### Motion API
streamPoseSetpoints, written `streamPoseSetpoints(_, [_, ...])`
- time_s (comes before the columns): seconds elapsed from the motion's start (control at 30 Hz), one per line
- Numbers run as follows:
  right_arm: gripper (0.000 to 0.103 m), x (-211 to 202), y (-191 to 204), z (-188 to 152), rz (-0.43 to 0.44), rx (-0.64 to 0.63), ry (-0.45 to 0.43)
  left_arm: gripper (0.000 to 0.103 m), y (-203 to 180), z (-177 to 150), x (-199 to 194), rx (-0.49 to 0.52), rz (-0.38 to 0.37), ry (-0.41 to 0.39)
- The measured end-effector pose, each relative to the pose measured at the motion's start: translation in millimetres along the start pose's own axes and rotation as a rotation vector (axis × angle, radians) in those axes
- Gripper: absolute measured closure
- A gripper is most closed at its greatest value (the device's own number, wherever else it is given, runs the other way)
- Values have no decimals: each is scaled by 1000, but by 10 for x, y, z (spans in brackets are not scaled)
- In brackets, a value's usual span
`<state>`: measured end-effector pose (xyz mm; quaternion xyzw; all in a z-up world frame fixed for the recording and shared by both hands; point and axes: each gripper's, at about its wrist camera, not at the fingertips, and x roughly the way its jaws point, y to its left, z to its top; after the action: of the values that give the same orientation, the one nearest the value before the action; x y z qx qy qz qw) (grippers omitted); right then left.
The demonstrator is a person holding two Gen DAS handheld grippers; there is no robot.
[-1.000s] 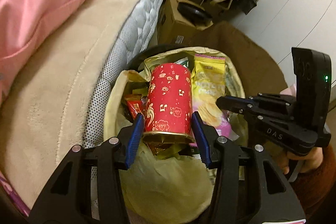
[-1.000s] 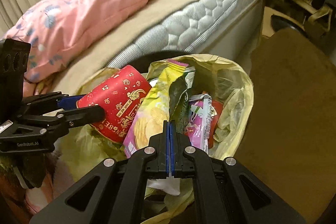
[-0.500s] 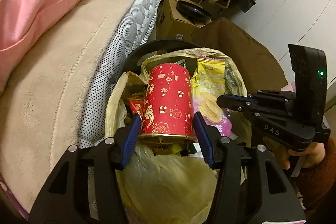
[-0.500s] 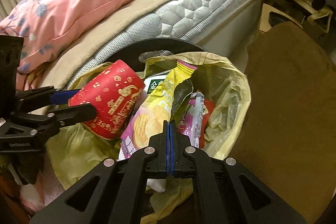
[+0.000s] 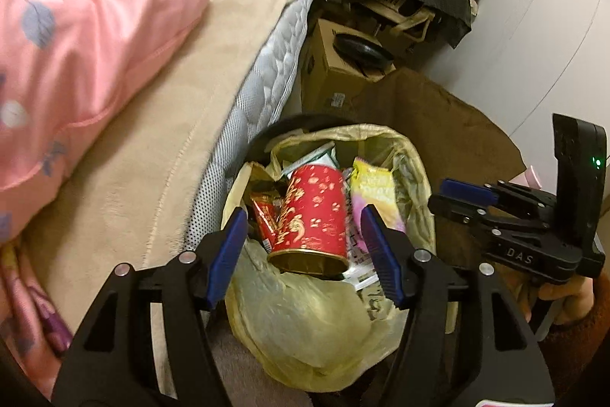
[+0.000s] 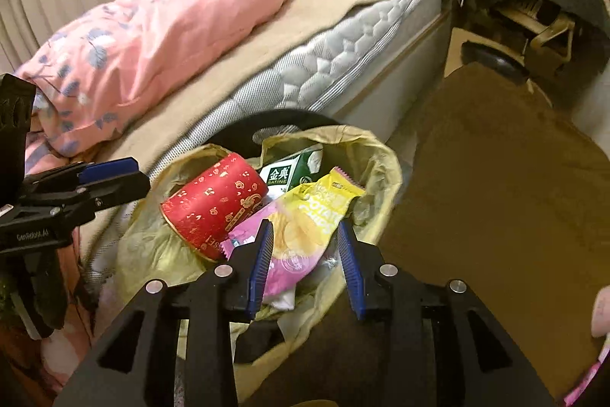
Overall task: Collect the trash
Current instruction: 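Move both tools back over the table toward the pink wrappers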
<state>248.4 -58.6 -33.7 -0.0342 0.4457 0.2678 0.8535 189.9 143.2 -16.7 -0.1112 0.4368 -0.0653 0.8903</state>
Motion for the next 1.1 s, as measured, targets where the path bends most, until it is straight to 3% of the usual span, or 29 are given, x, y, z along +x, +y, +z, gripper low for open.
streamPoseSetpoints(0.23, [70,-633,-307,-206,-37,89,-128,44,-437,20,-285,66,23,-66])
streamPoseSetpoints(0.53, [68,-1447,-784,-738,-168,159,-266,44,-1352,-78,-455,207,-74,-138])
streamPoseSetpoints(0.63, [68,-1673,-987,-966,-217,182,-279,44,-1696,-147,-361,249,-121,-126])
streamPoseSetpoints(0.73, [51,-1887,-1191,-1209,-290,174,-303,44,-2019,-245,-240,298,-173,-102])
streamPoseSetpoints(0.83, [46,-2065,-1447,-1453,-332,183,-310,44,-2370,-374,-96,365,-233,-74])
streamPoseSetpoints(1.1, [45,-2254,-2081,-1982,-394,269,-239,44,-3344,-573,494,572,-379,-1])
